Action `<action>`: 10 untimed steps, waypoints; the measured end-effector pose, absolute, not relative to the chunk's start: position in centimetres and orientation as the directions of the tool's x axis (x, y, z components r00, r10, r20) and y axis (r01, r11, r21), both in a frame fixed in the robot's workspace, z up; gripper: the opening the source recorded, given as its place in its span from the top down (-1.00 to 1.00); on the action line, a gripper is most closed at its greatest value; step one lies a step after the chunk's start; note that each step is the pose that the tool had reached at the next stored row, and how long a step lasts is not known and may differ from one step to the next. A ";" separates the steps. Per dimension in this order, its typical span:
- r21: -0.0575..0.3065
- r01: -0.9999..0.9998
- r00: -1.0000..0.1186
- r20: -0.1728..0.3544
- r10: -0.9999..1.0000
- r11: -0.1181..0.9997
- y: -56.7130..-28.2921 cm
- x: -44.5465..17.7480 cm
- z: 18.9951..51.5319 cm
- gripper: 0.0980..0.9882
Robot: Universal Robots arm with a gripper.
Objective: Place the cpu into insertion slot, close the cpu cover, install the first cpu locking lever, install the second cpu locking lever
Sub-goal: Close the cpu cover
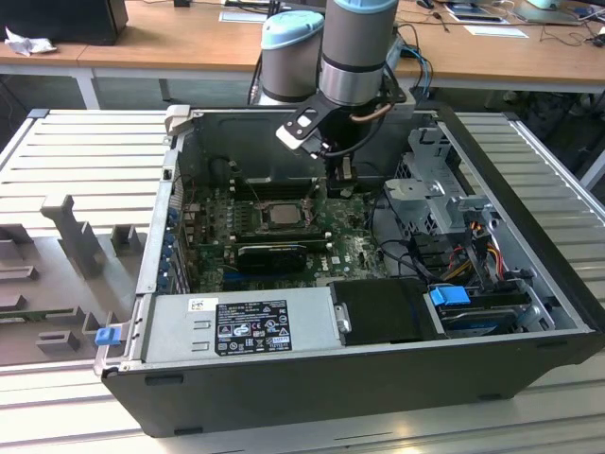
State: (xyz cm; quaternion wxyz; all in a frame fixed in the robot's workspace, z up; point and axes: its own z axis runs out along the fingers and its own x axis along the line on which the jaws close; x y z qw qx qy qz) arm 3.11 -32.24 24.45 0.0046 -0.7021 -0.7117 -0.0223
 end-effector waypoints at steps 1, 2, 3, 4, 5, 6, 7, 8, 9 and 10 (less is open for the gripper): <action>0.025 1.000 -0.014 0.038 0.999 0.013 -32.2 2.7 24.4 0.98; 0.025 1.000 -0.014 0.038 0.999 0.013 -32.2 2.3 24.4 0.98; 0.025 1.000 -0.014 0.038 0.999 0.013 -32.2 1.9 24.4 0.98; 0.025 1.000 -0.014 0.038 0.999 0.013 -32.2 1.5 24.4 0.98; 0.025 1.000 -0.014 0.038 0.999 0.013 -32.2 1.3 24.4 0.98; 0.025 1.000 -0.014 0.038 0.999 0.013 -32.2 0.9 24.4 0.98; 0.025 1.000 -0.014 0.038 0.999 0.013 -32.2 0.6 24.4 0.98; 0.025 1.000 -0.014 0.038 0.999 0.013 -32.2 0.1 24.4 0.98; 0.025 1.000 -0.014 0.038 0.999 0.013 -32.2 -0.3 24.4 0.98; 0.025 1.000 -0.014 0.038 0.999 0.013 -32.2 -0.5 24.3 0.98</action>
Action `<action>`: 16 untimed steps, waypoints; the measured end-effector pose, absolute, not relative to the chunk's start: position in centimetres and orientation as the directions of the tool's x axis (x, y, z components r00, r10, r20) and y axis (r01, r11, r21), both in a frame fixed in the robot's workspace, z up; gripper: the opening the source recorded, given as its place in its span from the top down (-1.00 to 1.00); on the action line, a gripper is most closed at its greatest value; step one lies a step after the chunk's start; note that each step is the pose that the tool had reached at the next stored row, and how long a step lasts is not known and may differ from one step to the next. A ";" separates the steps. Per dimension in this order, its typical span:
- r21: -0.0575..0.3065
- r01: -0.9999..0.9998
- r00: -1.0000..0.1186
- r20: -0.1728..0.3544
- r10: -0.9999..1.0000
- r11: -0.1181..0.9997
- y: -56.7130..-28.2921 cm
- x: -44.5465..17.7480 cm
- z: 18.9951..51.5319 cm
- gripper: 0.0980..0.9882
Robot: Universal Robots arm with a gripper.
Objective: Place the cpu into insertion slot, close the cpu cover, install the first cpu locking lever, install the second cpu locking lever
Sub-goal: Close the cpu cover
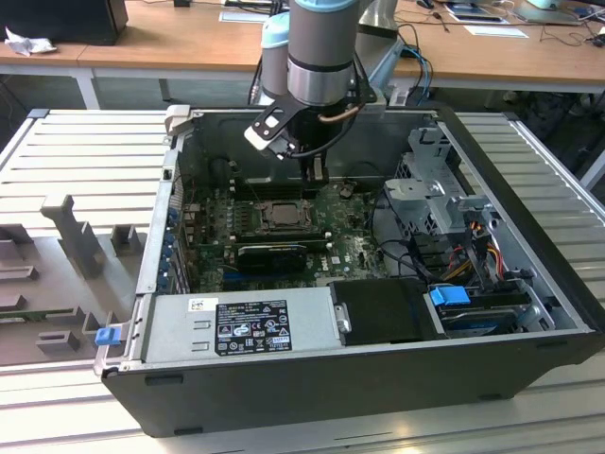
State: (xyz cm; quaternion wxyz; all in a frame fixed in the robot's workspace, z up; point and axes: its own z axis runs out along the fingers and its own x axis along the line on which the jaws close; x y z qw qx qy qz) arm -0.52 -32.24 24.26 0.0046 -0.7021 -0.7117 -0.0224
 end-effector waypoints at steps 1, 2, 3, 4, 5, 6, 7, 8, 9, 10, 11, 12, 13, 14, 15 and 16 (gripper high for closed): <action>0.025 1.000 -0.014 0.038 0.999 0.013 -32.2 -0.6 24.2 0.98; 0.025 1.000 -0.014 0.038 0.999 0.013 -32.2 -0.7 24.0 0.98; 0.025 1.000 -0.017 0.038 0.999 0.016 -32.2 -0.9 23.8 0.98; 0.025 0.999 -0.021 0.039 0.999 0.020 -32.3 -1.0 23.6 0.98; 0.025 0.999 -0.026 0.040 0.999 0.026 -32.3 -1.1 23.4 0.98; 0.024 0.999 -0.029 0.040 0.999 0.028 -32.3 -1.2 23.3 0.98; 0.024 0.999 -0.030 0.040 0.999 0.029 -32.3 -1.3 23.3 0.98; 0.024 0.999 -0.030 0.040 0.999 0.029 -32.3 -1.4 23.3 0.98; 0.024 0.999 -0.030 0.040 0.999 0.029 -32.3 -1.5 23.3 0.98; 0.024 0.999 -0.030 0.040 0.999 0.029 -32.3 -1.5 23.3 0.98; 0.024 0.999 -0.030 0.041 0.999 0.029 -32.3 -1.8 23.2 0.98; 0.024 0.999 -0.030 0.041 0.999 0.029 -32.3 -1.9 23.2 0.98; 0.024 0.999 -0.030 0.041 0.999 0.029 -32.3 -2.1 23.2 0.98; 0.024 0.999 -0.031 0.041 0.999 0.030 -32.3 -2.2 23.2 0.98; 0.024 0.999 -0.031 0.041 0.999 0.030 -32.3 -2.4 23.2 0.98; 0.024 0.999 -0.030 0.041 0.999 0.029 -32.3 -2.5 23.2 0.98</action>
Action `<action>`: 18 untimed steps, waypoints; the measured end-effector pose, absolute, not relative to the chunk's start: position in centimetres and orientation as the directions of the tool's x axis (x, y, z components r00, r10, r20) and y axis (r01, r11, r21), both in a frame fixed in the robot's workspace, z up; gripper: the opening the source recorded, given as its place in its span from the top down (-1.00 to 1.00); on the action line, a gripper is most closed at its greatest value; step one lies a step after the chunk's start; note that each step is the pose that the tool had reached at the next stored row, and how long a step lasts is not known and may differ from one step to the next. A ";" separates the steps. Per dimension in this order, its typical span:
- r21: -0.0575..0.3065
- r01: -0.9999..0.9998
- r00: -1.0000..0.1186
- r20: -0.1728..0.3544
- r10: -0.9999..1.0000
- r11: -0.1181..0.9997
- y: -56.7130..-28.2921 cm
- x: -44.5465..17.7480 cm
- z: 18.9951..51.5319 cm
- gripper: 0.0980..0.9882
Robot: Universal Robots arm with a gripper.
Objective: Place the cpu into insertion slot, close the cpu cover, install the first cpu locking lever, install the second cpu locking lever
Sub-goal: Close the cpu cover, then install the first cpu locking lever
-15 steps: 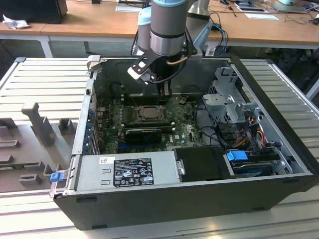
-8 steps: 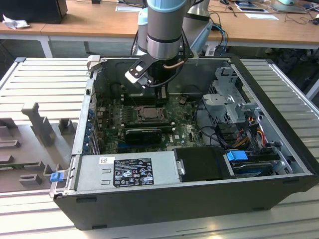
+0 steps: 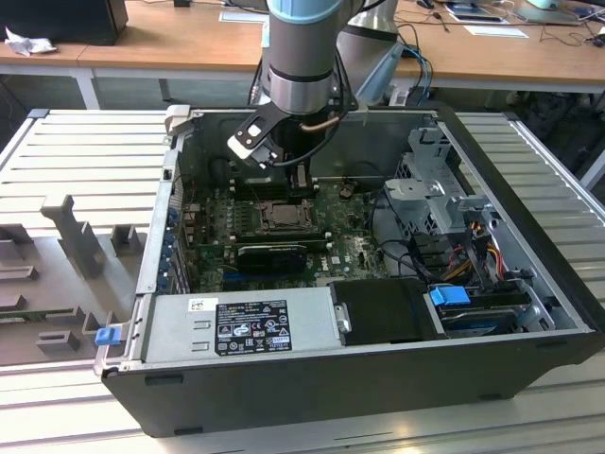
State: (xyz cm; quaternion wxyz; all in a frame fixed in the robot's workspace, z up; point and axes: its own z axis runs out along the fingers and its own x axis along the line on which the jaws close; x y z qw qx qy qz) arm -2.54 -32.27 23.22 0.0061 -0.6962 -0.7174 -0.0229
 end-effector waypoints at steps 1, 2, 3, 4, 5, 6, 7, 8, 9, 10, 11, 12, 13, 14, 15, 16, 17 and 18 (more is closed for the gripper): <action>0.024 0.999 -0.030 0.041 0.999 0.029 -32.3 -2.7 23.2 0.98; 0.024 0.999 -0.030 0.041 0.999 0.029 -32.3 -2.8 23.2 0.98; 0.024 0.999 -0.030 0.041 0.999 0.029 -32.3 -2.9 23.2 0.98; 0.024 0.999 -0.030 0.041 0.999 0.029 -32.3 -3.0 23.2 0.98; 0.024 0.999 -0.030 0.041 0.999 0.029 -32.3 -3.1 23.2 0.98; 0.024 0.999 -0.030 0.041 0.999 0.029 -32.3 -3.2 23.2 0.98; 0.024 0.999 -0.030 0.041 0.999 0.029 -32.3 -3.3 23.2 0.98; 0.024 0.999 -0.031 0.040 0.999 0.030 -32.3 -3.3 23.3 0.98; 0.024 0.999 -0.030 0.041 0.999 0.030 -32.3 -3.3 23.4 0.98; 0.024 0.999 -0.030 0.041 0.999 0.029 -32.3 -3.3 23.5 0.98; 0.024 0.999 -0.030 0.041 0.999 0.029 -32.3 -3.3 23.7 0.98; 0.024 0.999 -0.030 0.041 0.999 0.029 -32.3 -3.3 23.7 0.98; 0.024 0.999 -0.030 0.041 0.999 0.029 -32.3 -3.3 23.9 0.98; 0.024 0.999 -0.030 0.041 0.999 0.029 -32.3 -3.3 24.0 0.98; 0.024 0.999 -0.030 0.041 0.999 0.029 -32.3 -3.3 24.0 0.98; 0.024 0.999 -0.030 0.041 0.999 0.029 -32.3 -3.3 24.1 0.98; 0.024 0.999 -0.030 0.041 0.999 0.029 -32.3 -3.3 24.1 0.98; 0.024 0.999 -0.030 0.041 0.999 0.029 -32.3 -3.3 24.2 0.98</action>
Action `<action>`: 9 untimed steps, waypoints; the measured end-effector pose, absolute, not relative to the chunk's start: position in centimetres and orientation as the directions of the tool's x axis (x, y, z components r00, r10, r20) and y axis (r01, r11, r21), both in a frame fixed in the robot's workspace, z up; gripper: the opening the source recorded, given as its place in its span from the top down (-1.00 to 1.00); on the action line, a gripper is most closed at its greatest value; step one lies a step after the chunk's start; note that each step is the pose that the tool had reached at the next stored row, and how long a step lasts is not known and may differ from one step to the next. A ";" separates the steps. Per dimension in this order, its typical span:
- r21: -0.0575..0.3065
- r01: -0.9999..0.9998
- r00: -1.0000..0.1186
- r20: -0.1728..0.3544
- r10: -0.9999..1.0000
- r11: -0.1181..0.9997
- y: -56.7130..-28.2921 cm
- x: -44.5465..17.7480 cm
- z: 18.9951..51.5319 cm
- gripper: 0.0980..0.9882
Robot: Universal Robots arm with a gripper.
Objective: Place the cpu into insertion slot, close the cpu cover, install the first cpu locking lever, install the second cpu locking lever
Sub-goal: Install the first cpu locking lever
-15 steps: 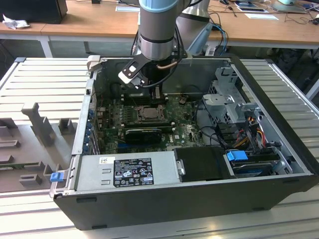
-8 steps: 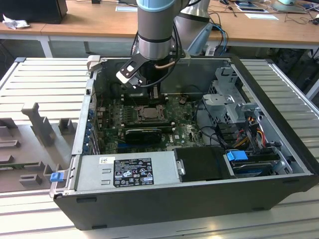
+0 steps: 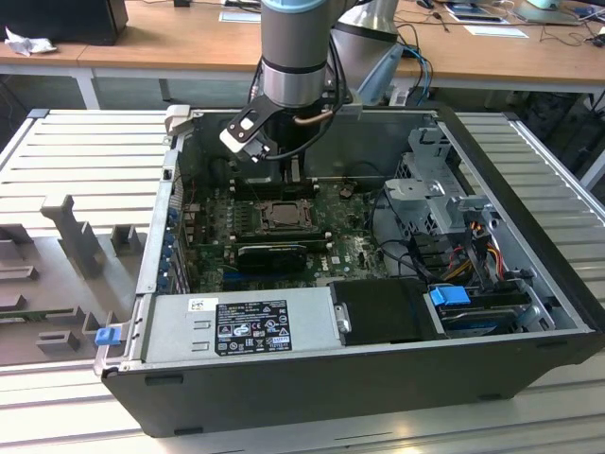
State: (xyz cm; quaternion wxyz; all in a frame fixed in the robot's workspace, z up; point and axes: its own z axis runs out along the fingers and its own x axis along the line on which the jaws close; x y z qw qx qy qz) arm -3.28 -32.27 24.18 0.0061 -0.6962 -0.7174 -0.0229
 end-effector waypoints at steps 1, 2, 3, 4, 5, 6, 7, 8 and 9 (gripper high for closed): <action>0.024 0.999 -0.030 0.041 0.999 0.029 -32.3 -3.3 24.2 0.98; 0.024 0.999 -0.030 0.040 0.999 0.029 -32.3 -3.3 24.3 0.98; 0.024 0.999 -0.030 0.041 0.999 0.029 -32.3 -3.3 24.3 0.98; 0.024 0.999 -0.030 0.041 0.999 0.029 -32.3 -3.3 24.3 0.98; 0.024 0.999 -0.030 0.041 0.999 0.029 -32.3 -3.3 24.4 0.98; 0.024 0.999 -0.030 0.041 0.999 0.029 -32.3 -3.3 24.5 0.98; 0.024 0.999 -0.030 0.041 0.999 0.029 -32.3 -3.3 24.5 0.98; 0.024 0.999 -0.030 0.041 0.999 0.029 -32.3 -3.3 24.6 0.98; 0.024 0.999 -0.030 0.041 0.999 0.029 -32.3 -3.3 24.7 0.98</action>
